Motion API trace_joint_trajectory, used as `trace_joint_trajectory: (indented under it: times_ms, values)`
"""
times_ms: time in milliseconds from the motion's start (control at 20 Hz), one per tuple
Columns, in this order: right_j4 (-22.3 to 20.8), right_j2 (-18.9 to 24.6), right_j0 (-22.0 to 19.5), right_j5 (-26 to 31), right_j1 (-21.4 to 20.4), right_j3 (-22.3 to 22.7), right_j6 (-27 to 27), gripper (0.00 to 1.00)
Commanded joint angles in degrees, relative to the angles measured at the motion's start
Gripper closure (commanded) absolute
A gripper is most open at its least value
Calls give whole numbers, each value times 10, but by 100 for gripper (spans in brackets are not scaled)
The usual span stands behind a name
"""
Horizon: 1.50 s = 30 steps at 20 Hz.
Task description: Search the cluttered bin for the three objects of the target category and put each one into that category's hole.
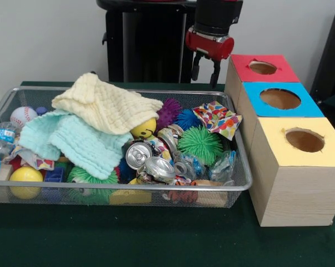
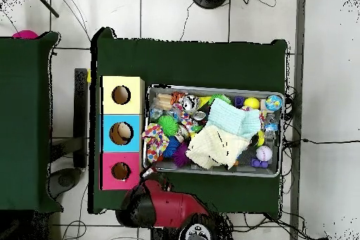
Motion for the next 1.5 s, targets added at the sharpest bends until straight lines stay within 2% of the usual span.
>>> trace_joint_trajectory:
  times_ms: [50, 150, 400, 500, 750, 950, 1100, 1250, 1500]
  values:
    - [-52, -19, 39, 41, -15, -29, -20, 0]
    - [-45, -13, 35, 61, -28, -39, -17, 0]
    - [-44, 7, 16, 82, -27, -61, -12, 0]
    - [-40, 11, 16, 100, -18, -87, -17, 0]
    - [-19, 18, 25, 131, 29, -155, -9, 0]
    - [0, 8, 46, 110, 61, -193, 25, 0]
    - [11, -17, 74, 156, 97, -259, 28, 0]
    - [13, -17, 81, 187, 137, -321, 19, 0]
    - [1, -17, 95, 217, 181, -391, 8, 0]
